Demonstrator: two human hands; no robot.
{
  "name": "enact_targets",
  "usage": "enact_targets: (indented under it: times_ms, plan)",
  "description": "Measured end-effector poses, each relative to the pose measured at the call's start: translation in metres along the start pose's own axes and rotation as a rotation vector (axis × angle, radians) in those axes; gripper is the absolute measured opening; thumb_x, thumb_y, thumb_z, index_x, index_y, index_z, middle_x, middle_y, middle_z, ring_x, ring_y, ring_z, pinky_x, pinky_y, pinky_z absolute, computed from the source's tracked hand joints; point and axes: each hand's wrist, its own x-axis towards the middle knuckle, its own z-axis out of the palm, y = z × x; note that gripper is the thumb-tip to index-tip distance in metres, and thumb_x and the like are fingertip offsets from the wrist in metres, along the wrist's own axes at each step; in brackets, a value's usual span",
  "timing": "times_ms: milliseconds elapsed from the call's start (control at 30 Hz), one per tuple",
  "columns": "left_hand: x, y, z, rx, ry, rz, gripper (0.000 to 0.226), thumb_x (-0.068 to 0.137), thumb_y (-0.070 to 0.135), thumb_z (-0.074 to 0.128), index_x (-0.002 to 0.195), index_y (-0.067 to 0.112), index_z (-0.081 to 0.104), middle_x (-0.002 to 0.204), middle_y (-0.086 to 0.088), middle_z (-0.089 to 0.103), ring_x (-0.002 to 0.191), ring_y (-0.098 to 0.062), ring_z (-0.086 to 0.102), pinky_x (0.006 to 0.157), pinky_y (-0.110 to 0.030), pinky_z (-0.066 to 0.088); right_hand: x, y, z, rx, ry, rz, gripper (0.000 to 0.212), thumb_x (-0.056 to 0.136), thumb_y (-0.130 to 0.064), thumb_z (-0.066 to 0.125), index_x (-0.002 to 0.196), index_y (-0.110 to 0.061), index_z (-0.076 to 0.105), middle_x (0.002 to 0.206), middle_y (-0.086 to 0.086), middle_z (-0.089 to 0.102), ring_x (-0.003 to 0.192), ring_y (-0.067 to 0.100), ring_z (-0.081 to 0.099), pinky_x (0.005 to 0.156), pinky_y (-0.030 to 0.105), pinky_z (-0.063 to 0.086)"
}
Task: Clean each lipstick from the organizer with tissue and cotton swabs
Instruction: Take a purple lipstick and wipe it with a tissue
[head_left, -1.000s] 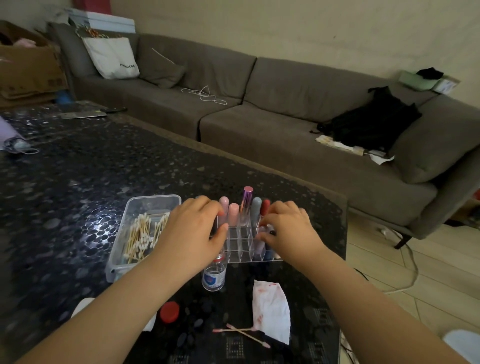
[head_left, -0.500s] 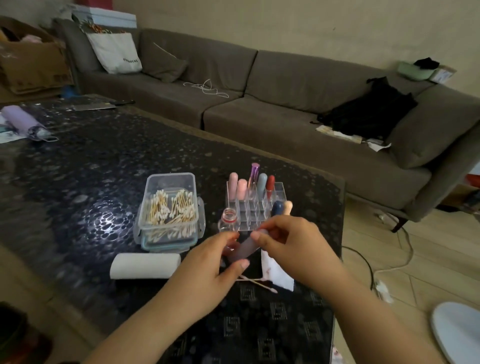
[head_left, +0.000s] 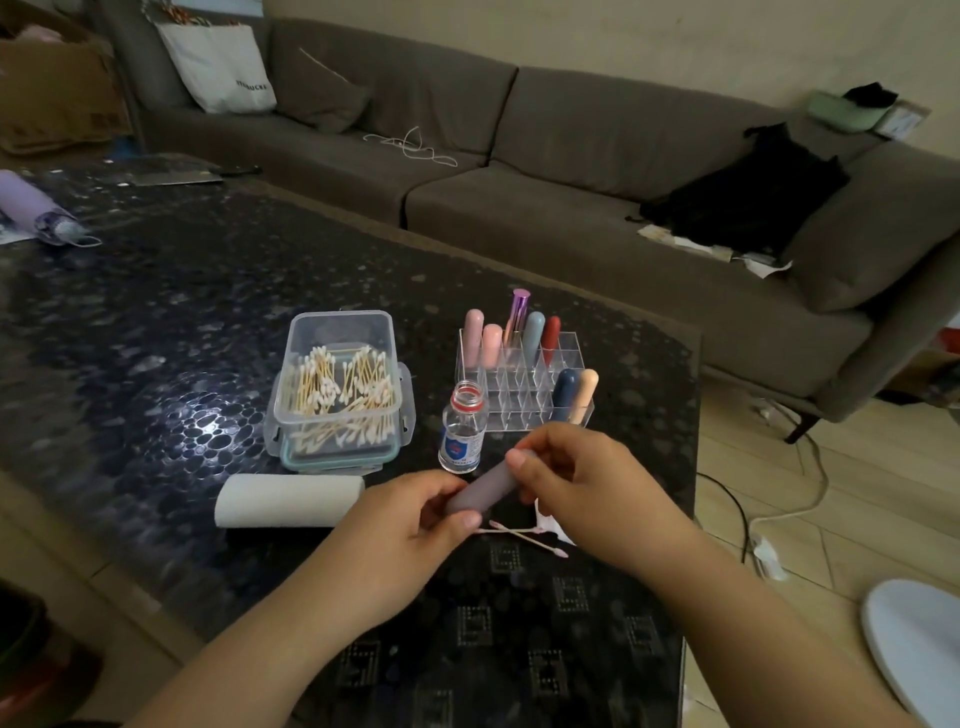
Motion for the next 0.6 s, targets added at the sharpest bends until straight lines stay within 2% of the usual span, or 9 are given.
enact_targets:
  times_ms: [100, 267, 467, 600]
  plan:
    - [0.000, -0.001, 0.003, -0.064, 0.005, -0.011, 0.007, 0.086, 0.035, 0.063, 0.092, 0.033, 0.066, 0.082, 0.007, 0.068, 0.078, -0.007, 0.062, 0.076, -0.032, 0.051, 0.000, 0.003, -0.005, 0.046, -0.009, 0.033, 0.013, 0.093, -0.036, 0.054, 0.093, -0.026, 0.062, 0.073, -0.006, 0.068, 0.063, 0.000, 0.060, 0.065, 0.018, 0.050]
    - [-0.001, 0.001, 0.006, -0.103, -0.003, -0.011, 0.005, 0.086, 0.036, 0.063, 0.089, 0.032, 0.066, 0.079, 0.004, 0.068, 0.075, -0.011, 0.063, 0.076, -0.039, 0.052, 0.000, 0.004, -0.004, 0.040, -0.046, 0.027, 0.013, 0.092, -0.038, 0.055, 0.093, -0.028, 0.062, 0.072, -0.007, 0.068, 0.061, -0.002, 0.060, 0.061, 0.015, 0.049]
    - [-0.001, 0.004, 0.009, -0.096, 0.040, -0.017, 0.007, 0.089, 0.034, 0.059, 0.083, 0.036, 0.061, 0.073, 0.009, 0.066, 0.070, -0.004, 0.061, 0.071, -0.028, 0.049, 0.000, 0.003, -0.002, 0.075, -0.017, 0.014, 0.015, 0.088, -0.042, 0.058, 0.092, -0.028, 0.062, 0.070, -0.005, 0.067, 0.058, -0.003, 0.059, 0.054, 0.009, 0.043]
    - [0.001, 0.001, 0.012, -0.217, 0.028, -0.034, 0.008, 0.090, 0.035, 0.057, 0.093, 0.034, 0.064, 0.074, 0.010, 0.069, 0.072, -0.007, 0.066, 0.078, -0.040, 0.055, 0.004, 0.001, 0.001, 0.098, 0.012, 0.003, 0.017, 0.091, -0.038, 0.056, 0.092, -0.023, 0.063, 0.064, -0.004, 0.065, 0.050, -0.005, 0.053, 0.049, 0.007, 0.038]
